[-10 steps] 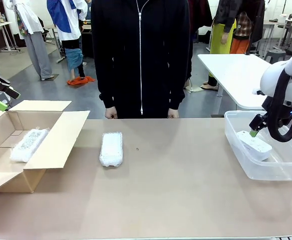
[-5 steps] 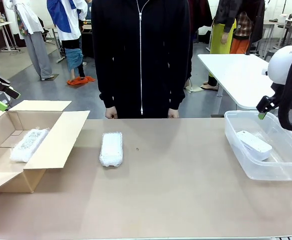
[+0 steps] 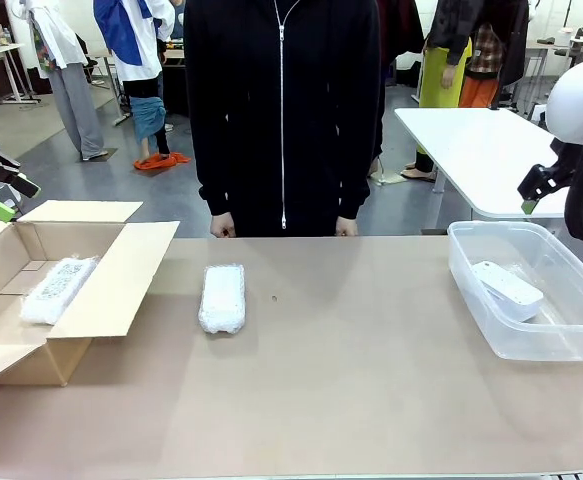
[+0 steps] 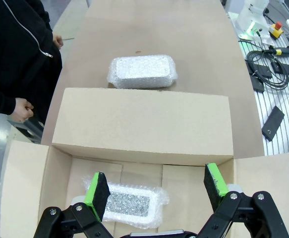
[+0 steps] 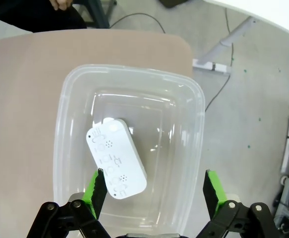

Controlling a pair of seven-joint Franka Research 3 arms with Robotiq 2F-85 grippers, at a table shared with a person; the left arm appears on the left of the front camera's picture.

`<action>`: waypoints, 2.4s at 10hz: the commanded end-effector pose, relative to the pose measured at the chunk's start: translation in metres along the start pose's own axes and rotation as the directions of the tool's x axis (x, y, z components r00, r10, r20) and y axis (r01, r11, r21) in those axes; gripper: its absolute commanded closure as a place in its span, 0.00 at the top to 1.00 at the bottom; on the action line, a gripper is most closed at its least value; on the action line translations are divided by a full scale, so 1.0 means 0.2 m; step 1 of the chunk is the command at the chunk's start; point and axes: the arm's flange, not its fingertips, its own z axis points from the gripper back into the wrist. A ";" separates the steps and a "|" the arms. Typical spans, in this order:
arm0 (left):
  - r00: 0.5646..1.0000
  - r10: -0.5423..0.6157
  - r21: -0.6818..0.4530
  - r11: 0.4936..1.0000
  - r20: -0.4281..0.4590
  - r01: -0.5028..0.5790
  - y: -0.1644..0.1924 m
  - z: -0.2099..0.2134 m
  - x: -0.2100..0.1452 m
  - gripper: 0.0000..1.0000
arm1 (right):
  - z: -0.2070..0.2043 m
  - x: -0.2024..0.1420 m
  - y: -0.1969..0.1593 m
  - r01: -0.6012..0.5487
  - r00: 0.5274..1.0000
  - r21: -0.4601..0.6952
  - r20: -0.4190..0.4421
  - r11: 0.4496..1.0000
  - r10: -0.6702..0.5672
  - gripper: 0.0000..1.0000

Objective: Separate and place wrapped and unwrapped clocks.
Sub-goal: If the picked Digital clock is wrapped, place it in the Package Box ; if not, place it in the Organizing box, then pick up the Digital clock indicated by the person.

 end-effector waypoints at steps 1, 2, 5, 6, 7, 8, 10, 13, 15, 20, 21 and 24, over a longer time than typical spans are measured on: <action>1.000 -0.003 -0.005 1.000 -0.011 0.003 -0.01 0.01 0.00 1.00 | 0.03 -0.02 0.01 -0.004 1.000 0.025 0.016 1.000 0.003 1.00; 1.000 -0.003 -0.005 1.000 -0.011 0.003 -0.01 0.01 0.00 1.00 | 0.04 -0.02 0.02 -0.008 1.000 0.027 0.018 1.000 0.007 1.00; 1.000 -0.003 -0.005 1.000 -0.011 0.003 -0.01 0.01 0.00 1.00 | 0.04 0.00 0.02 -0.008 1.000 0.002 0.017 1.000 0.008 1.00; 1.000 -0.003 -0.005 1.000 -0.011 0.003 -0.01 0.01 0.00 1.00 | 0.04 0.00 0.02 -0.008 1.000 0.002 0.017 1.000 0.008 1.00; 1.000 -0.003 -0.005 1.000 -0.011 0.003 -0.01 0.01 0.00 1.00 | 0.04 0.00 0.02 -0.008 1.000 0.002 0.017 1.000 0.008 1.00; 1.000 -0.003 -0.005 1.000 -0.011 0.003 -0.01 0.01 0.00 1.00 | 0.04 0.00 0.02 -0.008 1.000 0.002 0.017 1.000 0.008 1.00; 1.000 -0.003 -0.005 1.000 -0.011 0.003 -0.01 0.01 0.00 1.00 | 0.04 0.00 0.02 -0.008 1.000 0.002 0.017 1.000 0.008 1.00; 1.000 -0.003 -0.005 1.000 -0.011 0.003 -0.01 0.01 0.00 1.00 | 0.04 0.00 0.02 -0.008 1.000 0.002 0.017 1.000 0.008 1.00; 1.000 -0.003 -0.005 1.000 -0.011 0.003 -0.01 0.01 0.00 1.00 | 0.04 0.00 0.02 -0.008 1.000 0.002 0.017 1.000 0.008 1.00; 1.000 -0.003 -0.005 1.000 -0.011 0.003 -0.01 0.01 0.00 1.00 | 0.04 0.00 0.02 -0.008 1.000 0.002 0.017 1.000 0.008 1.00; 1.000 -0.003 -0.005 1.000 -0.011 0.003 -0.01 0.01 0.00 1.00 | 0.04 0.00 0.02 -0.008 1.000 0.002 0.017 1.000 0.008 1.00; 1.000 -0.003 -0.005 1.000 -0.011 0.003 -0.01 0.01 0.00 1.00 | 0.04 0.00 0.02 -0.008 1.000 0.002 0.017 1.000 0.008 1.00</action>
